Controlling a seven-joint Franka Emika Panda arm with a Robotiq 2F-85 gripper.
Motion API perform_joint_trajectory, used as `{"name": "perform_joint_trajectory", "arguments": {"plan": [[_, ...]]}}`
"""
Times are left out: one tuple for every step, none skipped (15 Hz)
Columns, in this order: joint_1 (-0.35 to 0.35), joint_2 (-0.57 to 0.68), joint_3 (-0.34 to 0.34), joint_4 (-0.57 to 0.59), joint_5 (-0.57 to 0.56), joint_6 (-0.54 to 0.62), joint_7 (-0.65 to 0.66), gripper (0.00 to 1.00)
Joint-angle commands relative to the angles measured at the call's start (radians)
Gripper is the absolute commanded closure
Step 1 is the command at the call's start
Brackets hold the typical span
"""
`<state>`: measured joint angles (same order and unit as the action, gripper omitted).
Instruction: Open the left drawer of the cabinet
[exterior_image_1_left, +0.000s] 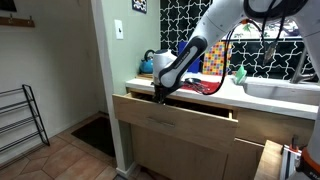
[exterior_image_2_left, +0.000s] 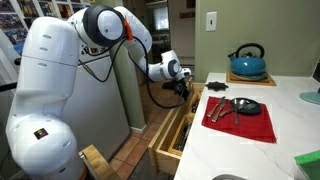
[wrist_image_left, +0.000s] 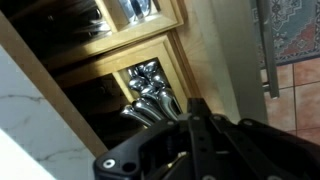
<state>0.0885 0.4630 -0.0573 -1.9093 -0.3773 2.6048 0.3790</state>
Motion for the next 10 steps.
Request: {"name": "perform_joint_trajectory", "arguments": {"plan": [[-0.011, -0.045, 0.019, -0.08, 0.091, 0.068, -0.107, 1.0], [-0.01, -0.049, 0.021, -0.088, 0.106, 0.075, -0.129, 1.0], [-0.014, -0.057, 0.026, -0.098, 0.121, 0.08, -0.158, 1.0], [-0.014, -0.064, 0.028, -0.106, 0.133, 0.087, -0.179, 1.0], [-0.017, -0.073, 0.033, -0.116, 0.146, 0.092, -0.204, 1.0], [-0.022, -0.084, 0.044, -0.129, 0.163, 0.099, -0.235, 1.0], [-0.023, -0.094, 0.052, -0.138, 0.176, 0.102, -0.259, 1.0], [-0.03, -0.102, 0.062, -0.148, 0.19, 0.109, -0.294, 1.0], [-0.037, -0.107, 0.074, -0.155, 0.206, 0.114, -0.328, 1.0], [-0.044, -0.109, 0.086, -0.157, 0.221, 0.115, -0.363, 1.0]]}}
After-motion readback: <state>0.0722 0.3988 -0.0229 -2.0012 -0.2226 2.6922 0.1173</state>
